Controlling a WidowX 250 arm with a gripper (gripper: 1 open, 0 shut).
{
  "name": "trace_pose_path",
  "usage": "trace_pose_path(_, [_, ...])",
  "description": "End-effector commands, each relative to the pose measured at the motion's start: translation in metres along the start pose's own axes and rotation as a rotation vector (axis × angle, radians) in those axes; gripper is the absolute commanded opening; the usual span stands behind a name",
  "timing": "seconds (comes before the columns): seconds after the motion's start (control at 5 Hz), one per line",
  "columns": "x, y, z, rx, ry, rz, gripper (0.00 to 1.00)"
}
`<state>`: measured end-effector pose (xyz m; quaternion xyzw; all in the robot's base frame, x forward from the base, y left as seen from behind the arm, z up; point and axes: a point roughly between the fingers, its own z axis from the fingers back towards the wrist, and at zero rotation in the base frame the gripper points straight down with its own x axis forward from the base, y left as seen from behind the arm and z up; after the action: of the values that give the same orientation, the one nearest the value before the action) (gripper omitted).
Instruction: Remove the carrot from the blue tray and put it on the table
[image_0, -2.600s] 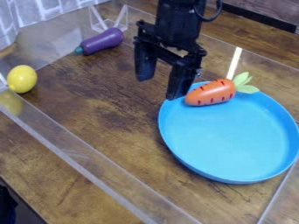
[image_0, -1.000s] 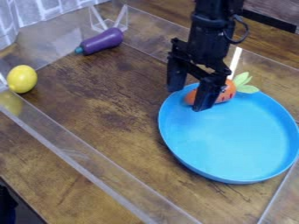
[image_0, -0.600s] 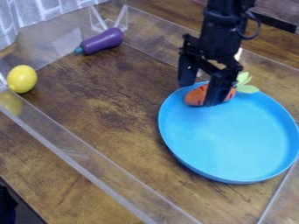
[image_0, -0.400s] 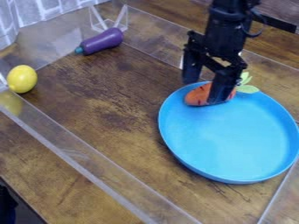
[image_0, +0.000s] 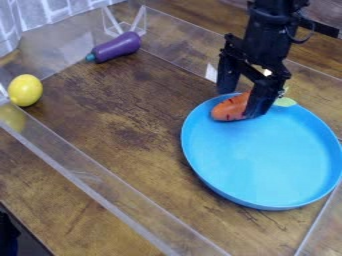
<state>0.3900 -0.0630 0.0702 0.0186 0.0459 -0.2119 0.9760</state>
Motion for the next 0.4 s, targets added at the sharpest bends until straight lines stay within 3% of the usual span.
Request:
trace_pose_path(0.0, [0.0125,-0.0025,0.0208,0.031,-0.063,-0.032,1.0])
trace_pose_path(0.2, [0.0167,-0.002,0.0193,0.038,-0.062,-0.043,1.0])
